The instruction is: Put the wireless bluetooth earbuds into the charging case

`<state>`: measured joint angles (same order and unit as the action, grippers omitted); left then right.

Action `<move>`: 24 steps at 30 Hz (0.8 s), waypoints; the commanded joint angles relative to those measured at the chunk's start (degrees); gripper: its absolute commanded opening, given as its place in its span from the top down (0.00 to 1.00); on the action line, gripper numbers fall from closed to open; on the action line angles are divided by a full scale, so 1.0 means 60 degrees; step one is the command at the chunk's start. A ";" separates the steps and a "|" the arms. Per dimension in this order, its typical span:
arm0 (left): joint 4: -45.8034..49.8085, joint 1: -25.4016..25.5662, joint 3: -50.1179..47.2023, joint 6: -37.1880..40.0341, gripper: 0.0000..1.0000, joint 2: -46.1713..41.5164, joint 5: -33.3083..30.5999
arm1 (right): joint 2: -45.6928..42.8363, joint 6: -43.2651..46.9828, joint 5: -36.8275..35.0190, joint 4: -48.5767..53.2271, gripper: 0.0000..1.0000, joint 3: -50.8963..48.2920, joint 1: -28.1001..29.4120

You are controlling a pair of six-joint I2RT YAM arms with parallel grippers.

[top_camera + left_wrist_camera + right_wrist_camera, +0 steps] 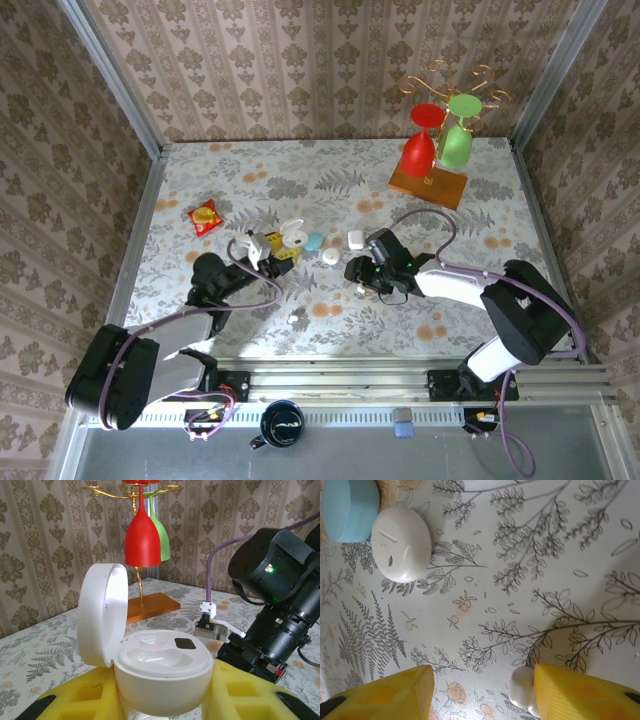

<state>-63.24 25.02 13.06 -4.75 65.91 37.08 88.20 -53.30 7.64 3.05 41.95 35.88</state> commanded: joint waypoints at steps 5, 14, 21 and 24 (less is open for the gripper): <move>0.0442 -0.0322 -0.0192 0.0292 0.83 -0.0317 -0.1208 | 0.0171 0.2074 -0.2313 0.3067 0.39 0.1541 0.0669; 0.0940 -0.0976 -0.0141 0.0333 0.83 -0.0672 -0.1281 | 0.1706 0.2364 -0.5213 0.5558 0.37 0.3335 0.2126; 0.0857 -0.1021 -0.0239 0.0227 0.83 -0.0658 -0.1140 | 0.2899 0.2544 -0.5579 0.6036 0.40 0.4000 0.2339; 0.0871 -0.1027 -0.0272 0.0247 0.83 -0.0658 -0.1137 | 0.3051 0.2657 -0.5429 0.6085 0.41 0.3969 0.2336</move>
<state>-57.76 19.40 12.34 -4.05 62.83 29.56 105.49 -38.44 -21.96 35.88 64.49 49.78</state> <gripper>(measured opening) 0.340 0.591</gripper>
